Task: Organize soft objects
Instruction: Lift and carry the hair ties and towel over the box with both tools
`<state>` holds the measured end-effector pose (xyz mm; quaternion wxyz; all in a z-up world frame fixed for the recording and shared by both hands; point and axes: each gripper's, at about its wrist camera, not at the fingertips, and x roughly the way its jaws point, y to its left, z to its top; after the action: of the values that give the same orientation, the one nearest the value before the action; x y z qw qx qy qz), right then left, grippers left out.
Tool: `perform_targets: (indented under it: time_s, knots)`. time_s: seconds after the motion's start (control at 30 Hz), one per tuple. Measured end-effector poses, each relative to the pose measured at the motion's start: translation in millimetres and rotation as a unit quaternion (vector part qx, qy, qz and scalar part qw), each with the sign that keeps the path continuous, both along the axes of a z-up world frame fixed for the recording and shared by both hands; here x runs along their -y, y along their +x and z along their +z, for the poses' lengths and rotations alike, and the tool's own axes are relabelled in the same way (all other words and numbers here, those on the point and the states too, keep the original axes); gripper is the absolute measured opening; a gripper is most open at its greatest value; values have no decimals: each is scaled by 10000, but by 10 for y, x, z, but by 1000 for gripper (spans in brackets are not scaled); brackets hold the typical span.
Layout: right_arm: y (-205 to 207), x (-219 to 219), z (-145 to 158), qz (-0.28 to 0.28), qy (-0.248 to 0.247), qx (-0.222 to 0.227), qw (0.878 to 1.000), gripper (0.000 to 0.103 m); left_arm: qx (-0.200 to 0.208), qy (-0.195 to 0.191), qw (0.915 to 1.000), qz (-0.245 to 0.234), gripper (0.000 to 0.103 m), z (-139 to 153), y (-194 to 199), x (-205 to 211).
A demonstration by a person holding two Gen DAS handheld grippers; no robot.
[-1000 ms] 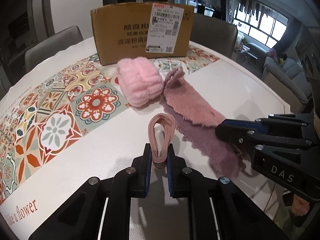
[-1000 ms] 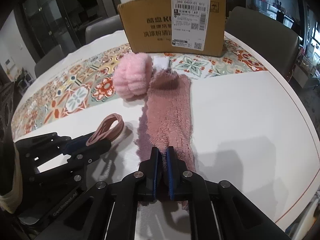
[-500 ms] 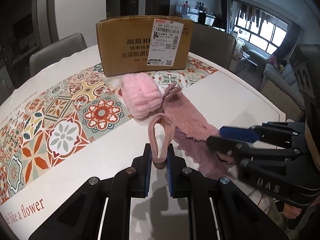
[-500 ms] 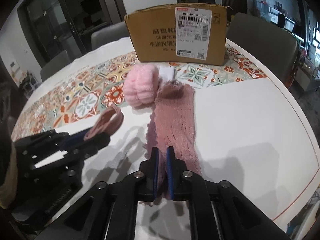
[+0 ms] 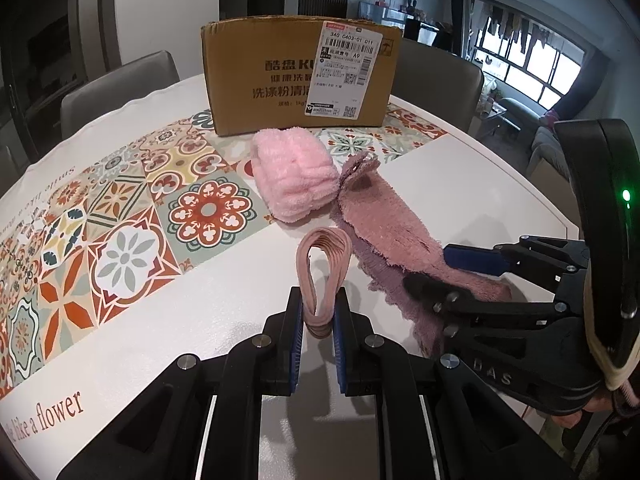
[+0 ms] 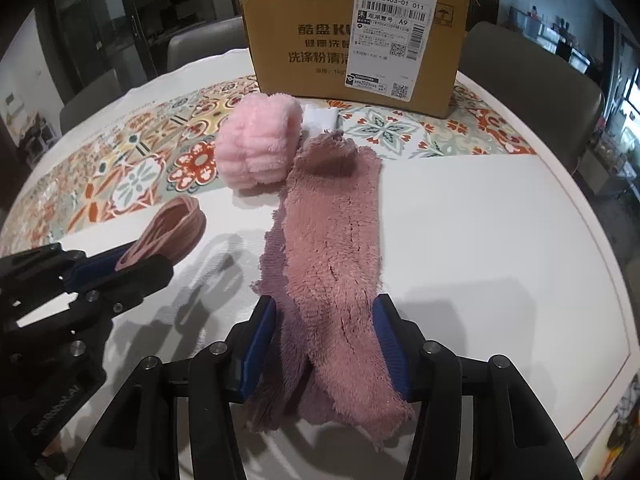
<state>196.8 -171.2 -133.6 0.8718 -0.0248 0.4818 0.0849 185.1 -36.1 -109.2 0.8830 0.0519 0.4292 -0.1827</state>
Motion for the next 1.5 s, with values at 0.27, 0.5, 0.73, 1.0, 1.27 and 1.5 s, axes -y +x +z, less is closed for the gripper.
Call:
perform_targets:
  time_s: [0.27, 0.5, 0.73, 1.0, 1.27, 1.5]
  knots:
    - [-20, 68, 54, -82, 101, 122, 9998, 13, 31, -53, 10000, -44, 15, 44, -6, 38]
    - [-95, 170, 330, -262, 484, 439, 9975, 13, 222, -191, 9996, -23, 15, 216, -28, 58]
    - [-138, 190, 636, -285, 634, 835, 9941, 13, 433, -255, 9987, 59, 15, 424, -19, 49]
    - [-156, 197, 900, -305, 708, 1212, 9896, 13, 719, -287, 9969, 117, 15, 685, -18, 32]
    - [-193, 196, 1176, -280, 783, 1587, 9838, 13, 1025, -353, 9939, 180, 15, 958, -26, 1]
    - [-191, 194, 1330, -246, 802, 1793, 9802, 13, 1233, -416, 9912, 245, 15, 1121, 11, -16]
